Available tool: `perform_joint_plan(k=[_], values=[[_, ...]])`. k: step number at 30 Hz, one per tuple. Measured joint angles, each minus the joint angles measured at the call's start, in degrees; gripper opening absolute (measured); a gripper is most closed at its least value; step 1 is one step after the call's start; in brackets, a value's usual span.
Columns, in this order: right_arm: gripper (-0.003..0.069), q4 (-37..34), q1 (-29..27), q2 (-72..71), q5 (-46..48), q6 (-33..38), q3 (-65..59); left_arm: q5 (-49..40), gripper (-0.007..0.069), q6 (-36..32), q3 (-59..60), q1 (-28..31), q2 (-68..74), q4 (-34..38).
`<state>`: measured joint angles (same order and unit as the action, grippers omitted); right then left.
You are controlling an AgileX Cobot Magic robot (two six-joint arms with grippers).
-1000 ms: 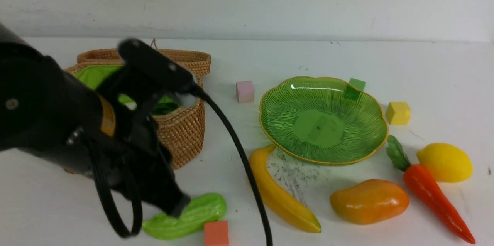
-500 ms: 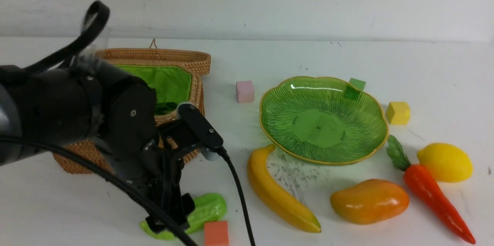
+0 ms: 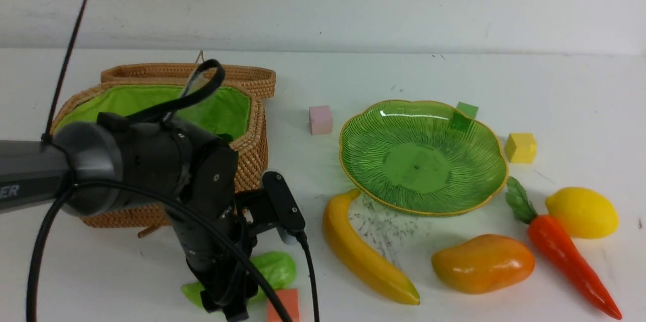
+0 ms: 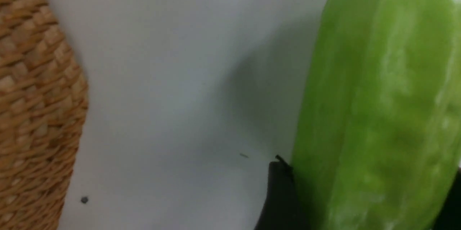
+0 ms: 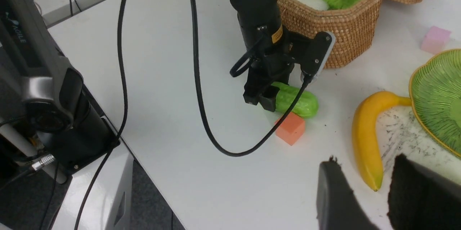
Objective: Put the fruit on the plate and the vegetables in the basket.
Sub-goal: Take a chayote with your left arm and place it on the basket on the left.
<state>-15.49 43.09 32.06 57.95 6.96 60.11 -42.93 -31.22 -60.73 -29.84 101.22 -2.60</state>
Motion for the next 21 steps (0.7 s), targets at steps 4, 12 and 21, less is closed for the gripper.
perform_joint_plan(k=[4,12,21], values=[[0.0233,0.00,0.00,0.00,0.02,0.00,0.00,-0.16,0.0441,0.99,-0.23,0.00,0.18,-0.16],[0.0233,-0.05,0.00,0.00,-0.44,0.00,0.00,-5.71,0.0441,3.49,-0.04,-0.80,-9.41,-1.14],[0.0234,2.09,0.00,0.00,-8.32,0.00,0.00,5.89,0.0441,8.81,-0.04,0.16,-29.74,-16.74]])
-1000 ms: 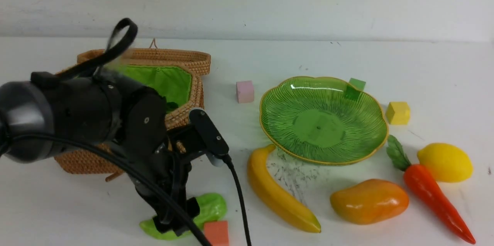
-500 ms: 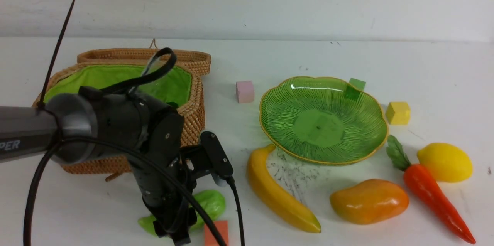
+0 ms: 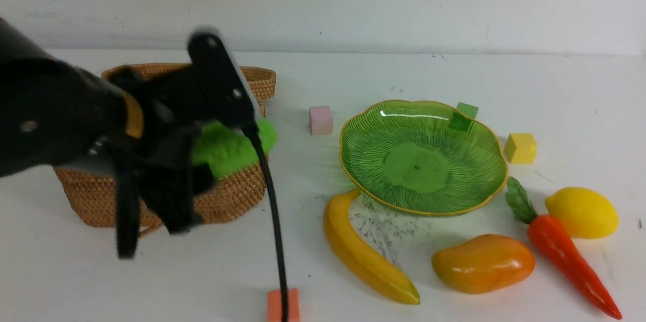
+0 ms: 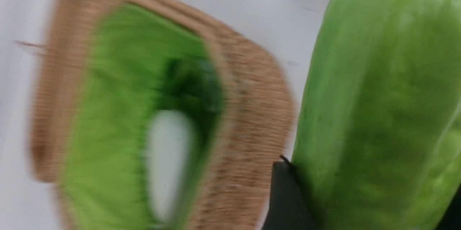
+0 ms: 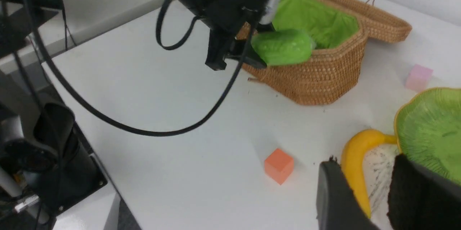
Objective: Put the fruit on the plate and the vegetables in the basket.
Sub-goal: Take a chayote with your left arm and place it on the basket on the left, then use the right arm to grab a banana and put it into the right plate
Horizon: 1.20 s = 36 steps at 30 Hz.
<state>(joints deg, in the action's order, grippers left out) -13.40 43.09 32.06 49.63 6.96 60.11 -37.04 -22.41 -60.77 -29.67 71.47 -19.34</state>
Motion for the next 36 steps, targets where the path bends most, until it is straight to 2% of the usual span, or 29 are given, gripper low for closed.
perform_joint_plan(k=[5,10,18,23,26,31,36], values=[[0.0236,1.82,0.00,0.00,-6.18,0.00,0.00,10.83,0.0441,4.87,0.00,7.35,1.09,-13.81],[0.0236,2.38,0.00,0.00,-8.94,0.00,0.00,13.62,0.0441,5.43,0.09,12.53,7.25,-19.86],[0.0236,2.38,0.00,0.00,-8.25,-1.31,0.00,14.72,0.0459,5.57,0.18,15.12,13.43,-22.42],[0.0236,2.38,0.00,0.00,-6.56,-2.34,0.00,16.56,0.0599,5.57,0.18,15.12,13.32,-22.55],[0.0236,2.38,0.00,0.00,-5.70,-2.40,0.00,16.50,0.0640,5.63,0.18,15.12,13.05,-22.36],[0.0236,2.38,0.00,0.00,-5.11,-2.40,0.00,16.21,0.0622,5.70,0.18,15.12,11.94,-22.07],[0.0237,2.38,0.00,0.00,-4.99,-2.44,0.00,15.18,0.0541,6.97,0.18,15.12,10.56,-19.84]])
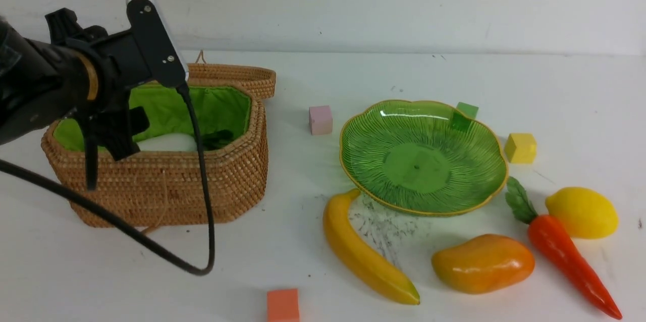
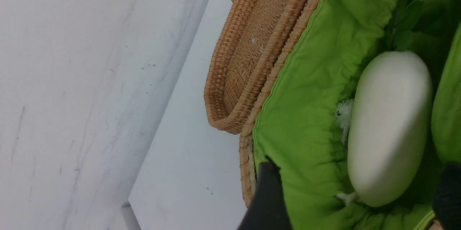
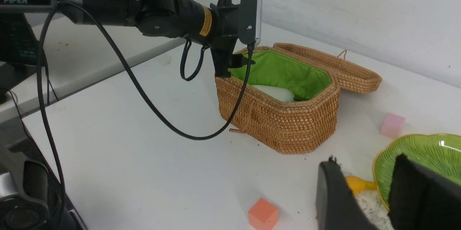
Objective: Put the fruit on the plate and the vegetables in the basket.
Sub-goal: Use the right arm to grab a banana and put it into the right plate
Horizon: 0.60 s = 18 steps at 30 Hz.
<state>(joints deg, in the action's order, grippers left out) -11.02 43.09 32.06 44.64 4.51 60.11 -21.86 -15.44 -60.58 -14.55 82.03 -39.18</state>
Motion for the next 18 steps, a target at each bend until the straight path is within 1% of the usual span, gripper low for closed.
perform_joint_plan(k=[2,3,6,7,9,12,13,14,15,16,18], values=[[0.0237,0.00,0.00,0.00,0.00,0.00,0.00,-0.66,0.0510,1.83,0.00,0.00,-0.81,2.01],[0.0237,0.00,0.00,0.00,0.00,0.00,0.00,-0.80,0.0476,3.38,0.00,0.00,-1.46,3.76],[0.0237,0.00,0.00,0.00,0.00,0.00,0.00,-0.93,0.0407,5.74,0.00,0.00,-3.01,6.37],[0.0237,0.00,0.00,0.00,0.00,0.00,0.00,-1.18,0.0321,8.12,0.00,0.00,-4.90,9.12],[0.0237,0.00,0.00,0.00,0.04,0.00,0.00,-1.92,0.0229,11.09,0.00,0.00,-7.07,12.97],[0.0237,0.00,0.00,0.00,0.16,0.00,0.00,-4.56,0.0045,15.91,0.00,0.00,-10.74,20.16],[0.0237,0.00,0.00,0.00,0.23,0.00,0.00,-5.57,0.0017,16.84,0.00,0.00,-11.78,21.71],[0.0237,0.00,0.00,0.00,0.38,0.00,0.00,-6.99,-0.0013,17.70,0.00,0.00,-13.34,24.87],[0.0237,0.00,0.00,0.00,0.54,0.00,0.00,-8.41,-0.0013,18.36,0.00,0.00,-14.64,27.49],[0.0237,0.00,0.00,0.00,0.65,0.00,0.00,-8.97,-0.0013,18.52,0.00,0.00,-14.89,28.59],[0.0237,0.00,0.00,0.00,1.60,0.00,0.00,-12.16,-0.0013,18.73,0.44,0.00,-18.43,35.07]])
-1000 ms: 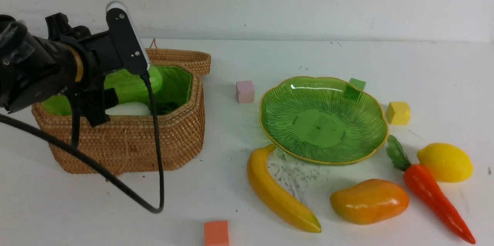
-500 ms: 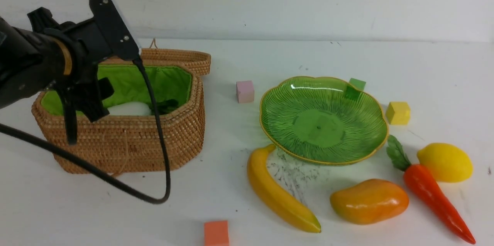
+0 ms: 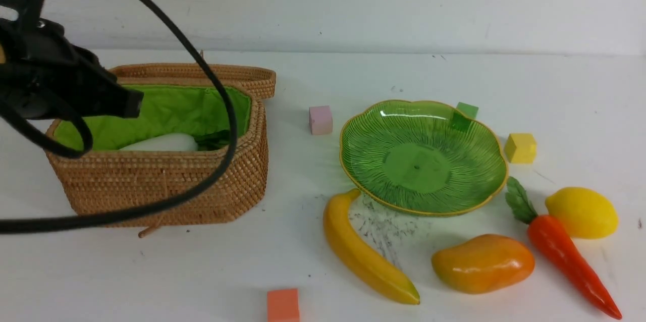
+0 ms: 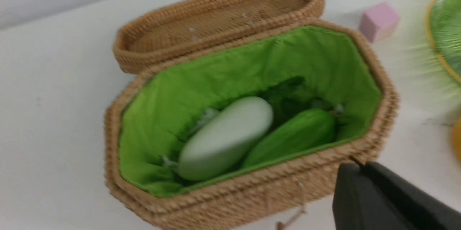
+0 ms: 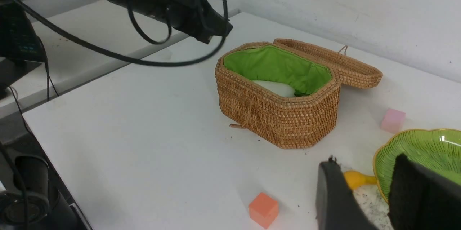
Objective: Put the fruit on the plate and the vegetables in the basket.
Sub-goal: Use the right arm to grab a banana and put it into the right plate
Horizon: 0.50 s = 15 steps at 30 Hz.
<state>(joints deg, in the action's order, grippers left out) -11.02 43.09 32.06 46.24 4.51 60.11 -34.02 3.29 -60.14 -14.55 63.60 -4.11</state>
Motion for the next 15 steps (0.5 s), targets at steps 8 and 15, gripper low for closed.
perform_joint_plan(k=[8,15], values=[[0.0233,0.00,0.00,1.32,0.78,0.00,0.00,-1.98,-0.0013,-8.39,11.16,0.00,-14.32,19.31],[0.0233,0.00,0.00,6.65,1.92,-1.17,0.00,-2.99,-0.0013,-17.57,23.44,0.00,-28.74,30.62]])
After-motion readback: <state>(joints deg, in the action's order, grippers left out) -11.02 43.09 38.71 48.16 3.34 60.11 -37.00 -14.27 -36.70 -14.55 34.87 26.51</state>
